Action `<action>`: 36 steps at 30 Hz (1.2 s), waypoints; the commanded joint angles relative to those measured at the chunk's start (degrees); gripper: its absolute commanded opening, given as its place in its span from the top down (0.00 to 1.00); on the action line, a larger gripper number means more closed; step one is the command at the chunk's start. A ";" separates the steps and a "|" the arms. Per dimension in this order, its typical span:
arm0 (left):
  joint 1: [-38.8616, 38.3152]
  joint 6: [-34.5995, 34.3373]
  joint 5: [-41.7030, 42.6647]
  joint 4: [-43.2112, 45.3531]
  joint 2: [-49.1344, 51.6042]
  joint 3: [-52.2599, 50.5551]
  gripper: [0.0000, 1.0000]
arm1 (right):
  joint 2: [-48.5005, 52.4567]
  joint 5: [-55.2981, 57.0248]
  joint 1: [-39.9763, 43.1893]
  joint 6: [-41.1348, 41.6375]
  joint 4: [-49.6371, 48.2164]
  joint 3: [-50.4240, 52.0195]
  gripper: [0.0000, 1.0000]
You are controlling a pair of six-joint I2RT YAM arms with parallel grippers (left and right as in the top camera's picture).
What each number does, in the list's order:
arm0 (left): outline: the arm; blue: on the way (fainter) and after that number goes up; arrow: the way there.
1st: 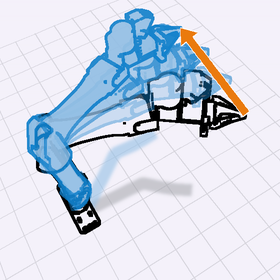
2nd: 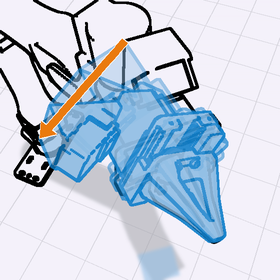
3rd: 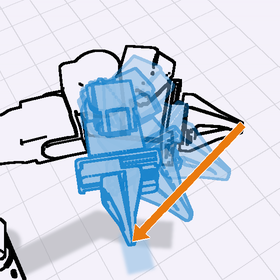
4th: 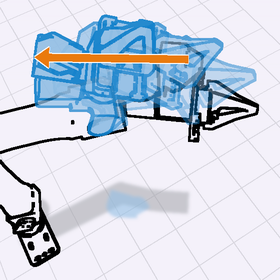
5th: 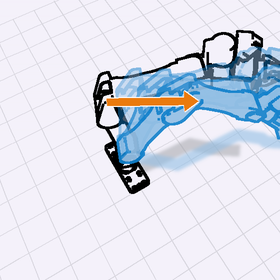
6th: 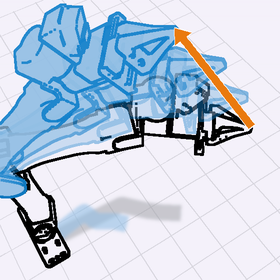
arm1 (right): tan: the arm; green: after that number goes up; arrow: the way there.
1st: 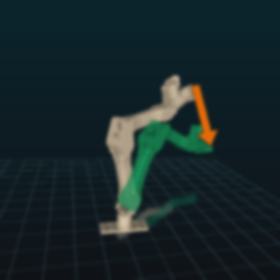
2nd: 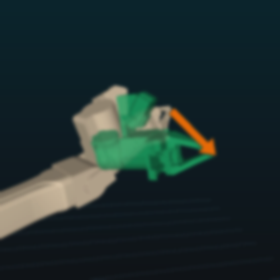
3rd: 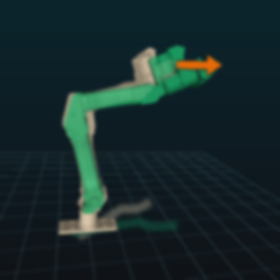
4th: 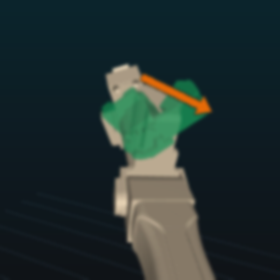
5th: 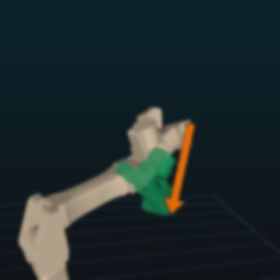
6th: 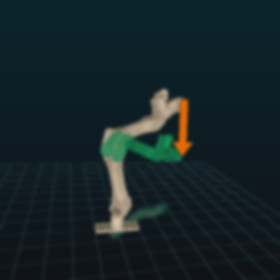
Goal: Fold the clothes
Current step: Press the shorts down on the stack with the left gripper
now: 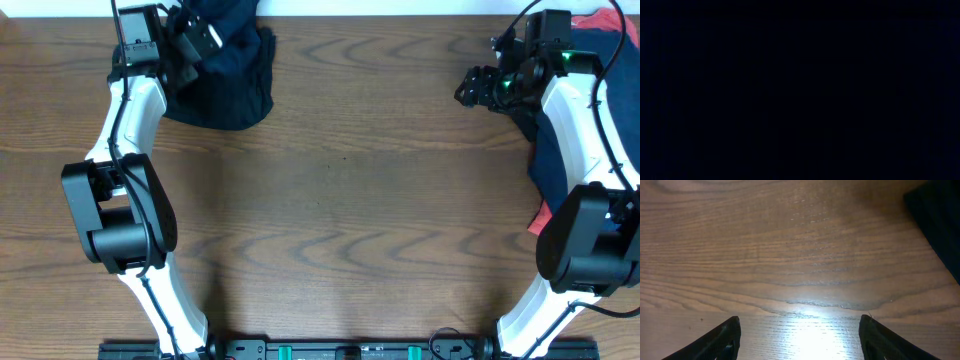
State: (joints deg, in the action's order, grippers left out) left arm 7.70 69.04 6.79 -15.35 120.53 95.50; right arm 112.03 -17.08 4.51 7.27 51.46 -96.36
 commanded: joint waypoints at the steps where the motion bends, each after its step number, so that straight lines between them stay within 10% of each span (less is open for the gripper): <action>1: -0.11 -0.57 -2.29 -5.68 -2.40 1.01 0.71 | -0.48 -0.31 -0.46 0.81 -0.33 -0.63 0.26; 8: -2.56 -0.74 -0.85 -23.04 -4.70 1.01 0.70 | -0.48 -0.39 -0.48 0.83 -0.66 -0.63 0.26; 11: -3.93 -1.31 1.84 -30.62 -5.70 1.01 0.48 | -0.48 -1.22 -0.46 0.83 -0.70 -0.63 0.26; 20: -5.27 -34.25 4.90 -33.29 -9.79 1.01 0.40 | -0.48 -1.38 -0.46 0.76 -0.55 -0.66 0.26; 29: -5.27 -61.96 19.87 -16.06 -11.56 1.01 0.21 | -0.48 -1.38 -0.46 0.31 -0.31 -0.63 0.26; 33: -5.27 -66.14 19.52 -4.20 -11.21 1.01 0.00 | -0.48 -1.33 -0.46 -0.74 0.55 -0.63 0.26; 36: -5.29 -66.16 15.21 3.39 -9.42 0.98 0.02 | -0.48 -1.33 -0.46 -0.74 0.61 -0.57 0.25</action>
State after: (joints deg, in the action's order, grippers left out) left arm 2.24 7.38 23.62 -14.76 110.56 95.79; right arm 112.03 -18.04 4.45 7.14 52.03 -96.36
